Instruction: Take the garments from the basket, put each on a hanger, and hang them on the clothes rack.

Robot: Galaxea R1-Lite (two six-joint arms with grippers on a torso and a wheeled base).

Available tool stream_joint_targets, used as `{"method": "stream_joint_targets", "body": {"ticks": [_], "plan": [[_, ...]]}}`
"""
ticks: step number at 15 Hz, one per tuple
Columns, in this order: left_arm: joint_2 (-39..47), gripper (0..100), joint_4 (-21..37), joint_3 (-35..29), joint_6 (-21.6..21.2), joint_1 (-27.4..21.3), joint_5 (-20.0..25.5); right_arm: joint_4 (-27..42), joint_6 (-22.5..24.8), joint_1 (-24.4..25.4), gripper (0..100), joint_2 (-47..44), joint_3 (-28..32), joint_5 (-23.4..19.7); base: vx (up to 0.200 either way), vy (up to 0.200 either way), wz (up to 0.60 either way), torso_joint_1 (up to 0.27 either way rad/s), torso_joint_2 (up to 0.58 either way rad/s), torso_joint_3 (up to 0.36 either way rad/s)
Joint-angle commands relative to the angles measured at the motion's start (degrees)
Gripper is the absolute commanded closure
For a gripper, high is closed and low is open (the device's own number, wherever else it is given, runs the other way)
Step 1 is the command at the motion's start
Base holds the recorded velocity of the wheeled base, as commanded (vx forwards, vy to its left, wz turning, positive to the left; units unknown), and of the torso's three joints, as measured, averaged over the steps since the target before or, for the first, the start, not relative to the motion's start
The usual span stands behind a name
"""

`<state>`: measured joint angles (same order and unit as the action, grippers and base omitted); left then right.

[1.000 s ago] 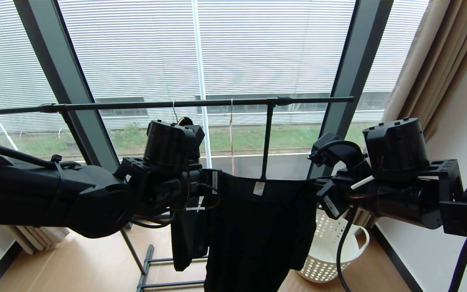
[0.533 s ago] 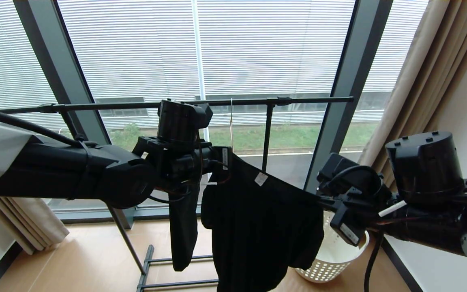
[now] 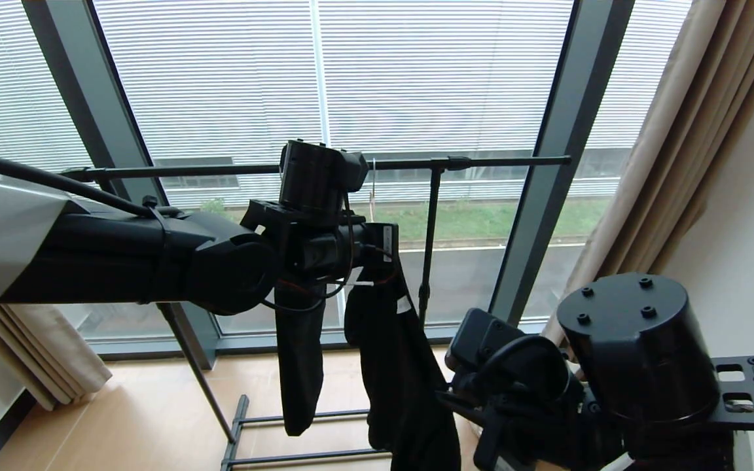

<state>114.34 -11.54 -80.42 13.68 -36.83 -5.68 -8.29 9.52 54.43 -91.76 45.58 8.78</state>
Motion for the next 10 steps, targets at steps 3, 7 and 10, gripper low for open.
{"method": "stream_joint_targets", "body": {"ticks": [3, 7, 10], "plan": [[-0.1, 100, -0.1, -0.2, 0.0, -1.0, 0.0, 0.4, -10.2, 2.1, 100, -5.3, 6.5, 0.3, 0.000, 0.000, 0.00, 0.000, 0.00, 0.000], [-0.1, 100, 0.0, -0.2, 0.0, -1.1, -0.1, -0.1, -13.9, 2.1, 100, -5.1, 8.4, 0.1, 0.000, 0.000, 0.00, 0.000, 0.00, 0.000], [-0.2, 100, 0.0, 0.0, 0.0, -1.0, -0.1, 0.4, -13.8, 1.6, 100, -4.1, 7.9, 0.1, 0.000, 0.000, 0.00, 0.000, 0.00, 0.000]]}}
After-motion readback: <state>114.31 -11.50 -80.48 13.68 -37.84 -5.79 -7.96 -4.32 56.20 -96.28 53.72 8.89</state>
